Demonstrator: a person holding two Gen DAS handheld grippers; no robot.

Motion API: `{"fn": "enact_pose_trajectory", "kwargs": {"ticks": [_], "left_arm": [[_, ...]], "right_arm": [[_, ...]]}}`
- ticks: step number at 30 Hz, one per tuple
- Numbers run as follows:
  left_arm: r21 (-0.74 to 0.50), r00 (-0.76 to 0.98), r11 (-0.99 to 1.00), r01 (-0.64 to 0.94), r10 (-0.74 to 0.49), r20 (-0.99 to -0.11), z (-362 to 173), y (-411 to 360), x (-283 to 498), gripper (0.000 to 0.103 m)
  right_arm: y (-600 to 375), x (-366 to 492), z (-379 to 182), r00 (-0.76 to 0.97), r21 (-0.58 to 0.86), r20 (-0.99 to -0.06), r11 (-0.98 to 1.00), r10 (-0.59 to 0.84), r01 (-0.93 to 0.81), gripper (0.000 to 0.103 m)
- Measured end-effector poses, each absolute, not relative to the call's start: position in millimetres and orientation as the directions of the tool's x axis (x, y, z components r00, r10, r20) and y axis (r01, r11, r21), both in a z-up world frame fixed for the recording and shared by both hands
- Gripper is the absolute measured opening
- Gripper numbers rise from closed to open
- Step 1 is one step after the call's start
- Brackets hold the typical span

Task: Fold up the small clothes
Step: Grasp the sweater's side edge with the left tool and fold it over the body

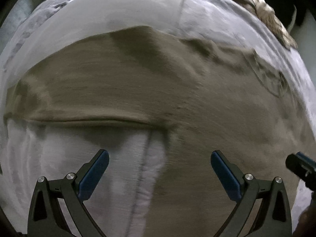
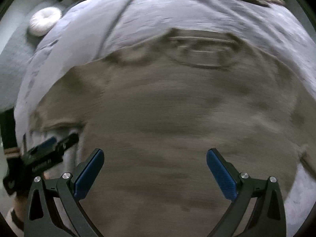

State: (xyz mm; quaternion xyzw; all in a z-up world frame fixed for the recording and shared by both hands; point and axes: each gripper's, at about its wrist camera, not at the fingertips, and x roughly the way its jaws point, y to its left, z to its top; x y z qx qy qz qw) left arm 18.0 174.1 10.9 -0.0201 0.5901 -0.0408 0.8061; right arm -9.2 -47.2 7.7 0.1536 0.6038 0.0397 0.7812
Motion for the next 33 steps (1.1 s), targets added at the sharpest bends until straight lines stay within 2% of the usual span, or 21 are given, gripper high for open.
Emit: {"fn": "enact_pose_trajectory", "kwargs": {"ticks": [4, 9, 13, 16, 19, 26, 27, 29, 31, 32, 33], "left_arm": [[-0.120, 0.325, 0.993, -0.019, -0.107, -0.940, 14, 209, 18, 0.103], [-0.186, 0.371, 0.975, -0.120, -0.130, -0.919, 10, 255, 30, 0.103], [-0.224, 0.430, 0.948, -0.227, -0.109, -0.896, 5, 317, 27, 0.103], [-0.235, 0.422, 0.916, -0.326, -0.082, -0.903, -16, 349, 36, 0.103], [-0.279, 0.407, 0.877, -0.391, -0.107, -0.907, -38, 374, 50, 0.103], [-0.322, 0.499, 0.855, -0.407, -0.088, -0.862, -40, 390, 70, 0.103], [-0.343, 0.518, 0.845, -0.411, -0.093, -0.850, -38, 393, 71, 0.100], [-0.377, 0.551, 0.827, -0.418, -0.099, -0.828, -33, 401, 64, 0.071], [-0.426, 0.556, 0.808, -0.407, -0.151, -0.817, -33, 408, 63, 0.023], [-0.454, 0.559, 0.796, -0.400, -0.181, -0.809, -33, 409, 66, 0.017], [-0.483, 0.570, 0.788, -0.382, -0.211, -0.794, -31, 412, 64, 0.015]], "right_arm": [[-11, -3, 5, 0.196, 0.355, -0.919, 0.934, 0.341, 0.036, 0.103], [30, 2, 8, 0.167, 0.347, -0.921, 0.936, 0.353, -0.062, 0.103], [43, 0, 7, 0.143, 0.357, -0.921, 0.932, 0.363, -0.068, 0.103], [46, 0, 6, 0.133, 0.358, -0.922, 0.932, 0.363, -0.057, 0.103], [45, 0, 4, 0.124, 0.357, -0.925, 0.933, 0.359, -0.043, 0.103], [46, -2, 7, 0.121, 0.346, -0.929, 0.937, 0.349, -0.040, 0.103], [46, -2, 7, 0.123, 0.348, -0.928, 0.937, 0.350, -0.038, 0.103], [44, -3, 8, 0.126, 0.356, -0.925, 0.934, 0.358, -0.033, 0.103], [42, -5, 8, 0.133, 0.367, -0.920, 0.930, 0.368, -0.026, 0.103], [41, -6, 8, 0.138, 0.376, -0.917, 0.926, 0.375, -0.021, 0.103], [41, -6, 9, 0.142, 0.384, -0.913, 0.923, 0.383, -0.016, 0.103]]}}
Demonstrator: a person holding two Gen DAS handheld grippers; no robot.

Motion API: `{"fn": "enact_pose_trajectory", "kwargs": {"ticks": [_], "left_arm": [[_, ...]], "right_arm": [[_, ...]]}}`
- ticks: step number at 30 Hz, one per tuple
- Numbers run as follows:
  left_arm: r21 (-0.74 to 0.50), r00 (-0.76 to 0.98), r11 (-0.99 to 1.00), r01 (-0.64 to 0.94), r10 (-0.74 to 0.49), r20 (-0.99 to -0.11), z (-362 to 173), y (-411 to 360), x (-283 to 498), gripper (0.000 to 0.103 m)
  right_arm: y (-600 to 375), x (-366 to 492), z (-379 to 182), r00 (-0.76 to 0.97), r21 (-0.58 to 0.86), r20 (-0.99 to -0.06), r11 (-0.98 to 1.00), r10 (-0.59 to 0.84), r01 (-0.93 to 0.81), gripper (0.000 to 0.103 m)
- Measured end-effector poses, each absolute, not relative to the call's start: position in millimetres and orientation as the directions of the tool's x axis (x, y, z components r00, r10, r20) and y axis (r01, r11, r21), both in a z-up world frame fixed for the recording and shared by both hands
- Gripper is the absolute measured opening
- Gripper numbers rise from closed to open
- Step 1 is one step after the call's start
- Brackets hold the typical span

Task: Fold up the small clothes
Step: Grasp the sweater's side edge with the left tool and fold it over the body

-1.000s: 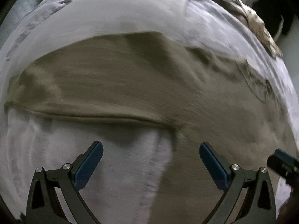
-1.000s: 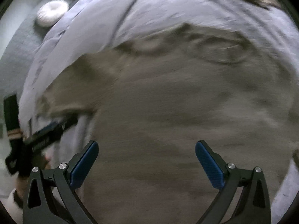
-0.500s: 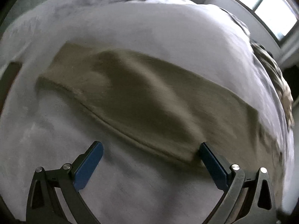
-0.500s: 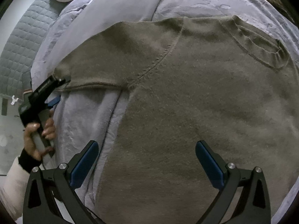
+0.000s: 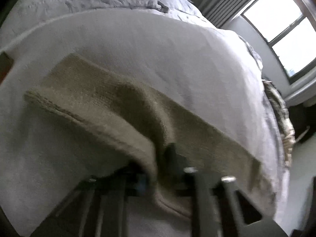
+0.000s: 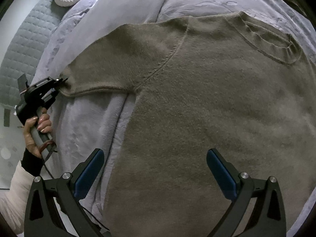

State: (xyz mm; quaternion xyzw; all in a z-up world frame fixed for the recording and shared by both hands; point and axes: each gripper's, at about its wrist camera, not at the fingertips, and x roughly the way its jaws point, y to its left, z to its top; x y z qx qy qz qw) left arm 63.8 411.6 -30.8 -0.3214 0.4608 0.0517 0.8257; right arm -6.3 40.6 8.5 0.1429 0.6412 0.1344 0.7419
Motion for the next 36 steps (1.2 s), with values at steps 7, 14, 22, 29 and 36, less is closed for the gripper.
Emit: {"fn": "enact_pose_trajectory", "kwargs": {"ticks": [7, 14, 22, 29, 36], "left_arm": [[-0.585, 0.654, 0.787, -0.196, -0.339, -0.676, 15, 395, 55, 0.011], [-0.608, 0.621, 0.779, 0.156, -0.556, -0.553, 82, 274, 72, 0.011], [-0.546, 0.422, 0.729, 0.413, -0.684, -0.595, 87, 85, 84, 0.011], [-0.326, 0.287, 0.803, 0.499, -0.508, -0.812, 12, -30, 58, 0.012], [-0.203, 0.319, 0.834, 0.513, -0.405, -0.857, -4, -30, 29, 0.093]], "right_arm": [[24, -14, 13, 0.182, 0.422, -0.893, 0.907, 0.412, 0.015, 0.103], [-22, -24, 27, 0.246, 0.435, -0.882, 0.896, 0.403, 0.092, 0.103], [-114, -53, 28, 0.331, 0.453, -0.873, 0.849, 0.359, 0.272, 0.103], [-171, -75, 10, 0.317, 0.424, -0.897, 0.805, 0.309, 0.415, 0.103], [-174, -58, 12, 0.305, 0.342, -0.924, 0.857, 0.232, 0.385, 0.103]]}}
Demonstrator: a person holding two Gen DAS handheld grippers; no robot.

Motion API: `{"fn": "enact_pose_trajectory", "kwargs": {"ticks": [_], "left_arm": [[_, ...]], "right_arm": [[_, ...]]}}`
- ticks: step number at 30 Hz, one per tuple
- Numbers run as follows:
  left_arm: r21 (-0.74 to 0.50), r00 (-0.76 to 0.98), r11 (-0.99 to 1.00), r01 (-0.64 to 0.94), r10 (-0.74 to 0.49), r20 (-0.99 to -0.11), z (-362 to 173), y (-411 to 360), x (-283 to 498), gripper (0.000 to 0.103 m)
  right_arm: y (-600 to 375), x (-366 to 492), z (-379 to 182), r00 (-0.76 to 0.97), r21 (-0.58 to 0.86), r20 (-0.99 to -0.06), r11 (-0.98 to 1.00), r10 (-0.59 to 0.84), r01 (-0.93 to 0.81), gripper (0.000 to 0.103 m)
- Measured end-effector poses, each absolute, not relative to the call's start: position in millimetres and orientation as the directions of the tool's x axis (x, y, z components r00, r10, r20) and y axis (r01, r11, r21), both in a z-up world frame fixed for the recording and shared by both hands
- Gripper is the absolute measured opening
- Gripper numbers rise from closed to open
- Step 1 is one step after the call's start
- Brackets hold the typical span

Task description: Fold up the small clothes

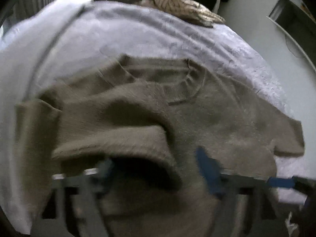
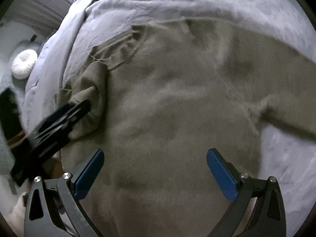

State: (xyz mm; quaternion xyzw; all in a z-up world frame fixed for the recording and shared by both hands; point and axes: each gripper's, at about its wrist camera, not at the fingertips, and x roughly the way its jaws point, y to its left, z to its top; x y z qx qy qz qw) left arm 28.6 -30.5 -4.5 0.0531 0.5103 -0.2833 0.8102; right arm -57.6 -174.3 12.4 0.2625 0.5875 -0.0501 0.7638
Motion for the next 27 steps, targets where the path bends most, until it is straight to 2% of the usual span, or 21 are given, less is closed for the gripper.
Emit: {"fn": "enact_pose_trajectory", "kwargs": {"ticks": [3, 7, 12, 14, 15, 17, 18, 19, 21, 23, 24, 25, 27], "left_arm": [[-0.158, 0.377, 0.836, 0.526, -0.396, -0.837, 17, -15, 32, 0.093], [-0.142, 0.449, 0.885, 0.444, -0.357, -0.819, 41, 32, 56, 0.093], [-0.025, 0.455, 0.970, 0.241, -0.136, -0.880, 19, 103, 92, 0.093], [-0.017, 0.426, 0.982, 0.186, -0.096, -0.900, 2, 121, 101, 0.093], [-0.015, 0.411, 0.986, 0.169, -0.084, -0.908, -5, 124, 104, 0.093], [-0.021, 0.381, 0.989, 0.145, -0.075, -0.922, -19, 133, 106, 0.093], [-0.016, 0.369, 0.990, 0.143, -0.068, -0.927, -28, 132, 108, 0.093], [-0.008, 0.367, 0.989, 0.146, -0.062, -0.928, -32, 132, 107, 0.093], [0.010, 0.375, 0.987, 0.159, -0.051, -0.926, -35, 131, 105, 0.093], [0.018, 0.379, 0.986, 0.168, -0.048, -0.924, -36, 131, 104, 0.093], [0.015, 0.378, 0.985, 0.172, -0.051, -0.924, -37, 131, 104, 0.093], [0.014, 0.376, 0.985, 0.174, -0.054, -0.925, -38, 132, 105, 0.093], [0.004, 0.367, 0.984, 0.180, -0.063, -0.928, -40, 134, 105, 0.095]], "right_arm": [[-158, -37, 23, 0.324, 0.286, -0.928, 0.911, 0.185, 0.297, 0.103], [-113, 2, 35, 0.349, 0.145, -0.932, 0.981, 0.093, 0.127, 0.103], [-38, 49, 21, 0.404, -0.181, -0.907, 0.976, -0.118, -0.120, 0.103], [-16, 63, 4, 0.428, -0.322, -0.877, 0.928, -0.218, -0.186, 0.100], [-7, 70, -7, 0.446, -0.411, -0.847, 0.888, -0.288, -0.208, 0.095], [-8, 74, -15, 0.463, -0.462, -0.824, 0.861, -0.326, -0.215, 0.028], [-18, 76, -13, 0.450, -0.418, -0.841, 0.889, -0.300, -0.187, 0.017], [-29, 77, -6, 0.443, -0.364, -0.855, 0.920, -0.269, -0.144, 0.016], [-71, 72, 12, 0.449, -0.149, -0.881, 0.988, -0.147, 0.031, 0.016], [-124, 58, 20, 0.483, 0.117, -0.876, 0.970, -0.001, 0.214, 0.016], [-142, 51, 18, 0.492, 0.197, -0.870, 0.941, 0.038, 0.276, 0.016], [-172, 36, 12, 0.508, 0.325, -0.856, 0.869, 0.101, 0.374, 0.018], [-202, 19, -4, 0.514, 0.453, -0.838, 0.758, 0.182, 0.470, 0.036]]}}
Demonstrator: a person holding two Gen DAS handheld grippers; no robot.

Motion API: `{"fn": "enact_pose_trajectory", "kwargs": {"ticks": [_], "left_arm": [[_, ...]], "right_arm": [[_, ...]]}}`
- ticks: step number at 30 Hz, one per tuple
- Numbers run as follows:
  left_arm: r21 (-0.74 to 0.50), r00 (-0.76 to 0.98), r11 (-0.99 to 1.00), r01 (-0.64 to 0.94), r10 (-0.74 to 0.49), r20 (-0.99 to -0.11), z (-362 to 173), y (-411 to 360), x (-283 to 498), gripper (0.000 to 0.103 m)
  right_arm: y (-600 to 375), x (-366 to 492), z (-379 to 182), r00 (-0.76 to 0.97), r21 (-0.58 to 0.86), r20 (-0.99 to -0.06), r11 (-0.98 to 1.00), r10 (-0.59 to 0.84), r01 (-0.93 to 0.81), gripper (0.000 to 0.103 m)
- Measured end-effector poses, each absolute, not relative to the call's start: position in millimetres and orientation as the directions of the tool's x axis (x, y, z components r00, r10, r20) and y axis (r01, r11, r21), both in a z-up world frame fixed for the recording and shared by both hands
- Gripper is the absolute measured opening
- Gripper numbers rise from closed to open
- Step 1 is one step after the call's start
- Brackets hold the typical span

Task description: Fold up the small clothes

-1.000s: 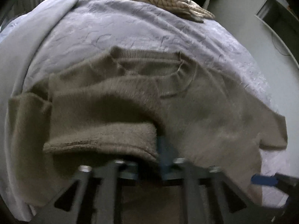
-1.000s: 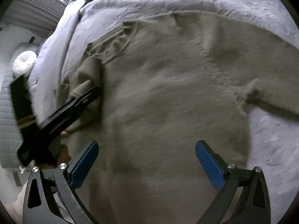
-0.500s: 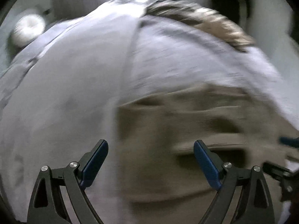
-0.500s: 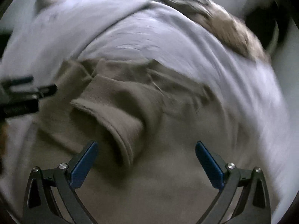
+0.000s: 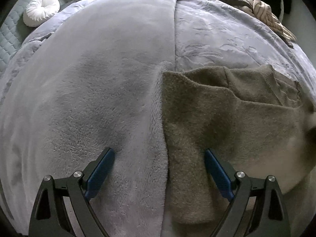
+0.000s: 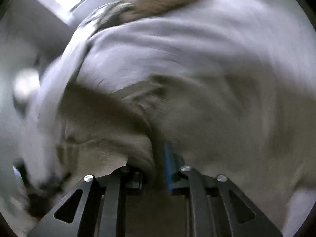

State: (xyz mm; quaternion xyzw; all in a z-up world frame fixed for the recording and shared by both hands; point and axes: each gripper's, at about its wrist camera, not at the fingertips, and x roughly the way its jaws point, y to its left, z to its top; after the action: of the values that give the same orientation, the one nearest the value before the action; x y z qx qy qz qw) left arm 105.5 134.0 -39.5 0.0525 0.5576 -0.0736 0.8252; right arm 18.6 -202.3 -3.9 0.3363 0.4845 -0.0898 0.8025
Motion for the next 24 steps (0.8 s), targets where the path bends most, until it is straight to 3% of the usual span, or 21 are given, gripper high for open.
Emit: {"fn": "enact_pose_trajectory", "kwargs": {"ticks": [1, 2, 6, 10, 12, 13, 14, 16, 18, 22, 24], "left_arm": [[0.001, 0.362, 0.983, 0.185, -0.067, -0.930, -41, 134, 107, 0.096], [0.003, 0.359, 0.982, 0.187, -0.066, -0.931, -42, 133, 109, 0.096], [0.007, 0.350, 0.983, 0.183, -0.059, -0.935, -42, 132, 115, 0.096], [-0.067, 0.323, 0.987, 0.150, -0.112, -0.940, -39, 135, 129, 0.096], [-0.117, 0.305, 0.985, 0.126, -0.151, -0.940, -36, 135, 146, 0.096], [-0.140, 0.298, 0.983, 0.121, -0.171, -0.939, -36, 135, 150, 0.091], [-0.164, 0.291, 0.979, 0.120, -0.193, -0.937, -36, 134, 155, 0.080], [-0.145, 0.290, 0.979, 0.142, -0.181, -0.940, -36, 129, 162, 0.022], [-0.181, 0.278, 0.971, 0.156, -0.219, -0.935, -30, 132, 165, 0.012], [-0.204, 0.268, 0.953, 0.223, -0.261, -0.927, -28, 144, 169, 0.012], [-0.181, 0.265, 0.947, 0.266, -0.252, -0.931, -33, 142, 163, 0.012]], "right_arm": [[-219, 5, -14, 0.509, 0.494, -0.836, 0.688, 0.206, 0.532, 0.050], [-229, -4, -21, 0.509, 0.513, -0.833, 0.645, 0.217, 0.565, 0.057], [-253, -30, -35, 0.578, 0.640, -0.761, 0.487, 0.295, 0.594, 0.058], [-267, -33, -41, 0.616, 0.689, -0.723, 0.393, 0.313, 0.609, 0.057], [-268, -33, -42, 0.621, 0.696, -0.717, 0.379, 0.317, 0.610, 0.031], [-269, -32, -42, 0.608, 0.682, -0.730, 0.385, 0.312, 0.621, 0.008], [-270, -32, -41, 0.595, 0.672, -0.740, 0.389, 0.314, 0.630, 0.008], [-266, -32, -38, 0.594, 0.671, -0.740, 0.394, 0.315, 0.628, 0.008], [-260, -39, -30, 0.587, 0.665, -0.745, 0.421, 0.316, 0.617, 0.008], [-252, -40, -36, 0.485, 0.531, -0.839, 0.556, 0.245, 0.639, 0.008], [-257, -43, -41, 0.484, 0.537, -0.837, 0.542, 0.253, 0.646, 0.008]]}}
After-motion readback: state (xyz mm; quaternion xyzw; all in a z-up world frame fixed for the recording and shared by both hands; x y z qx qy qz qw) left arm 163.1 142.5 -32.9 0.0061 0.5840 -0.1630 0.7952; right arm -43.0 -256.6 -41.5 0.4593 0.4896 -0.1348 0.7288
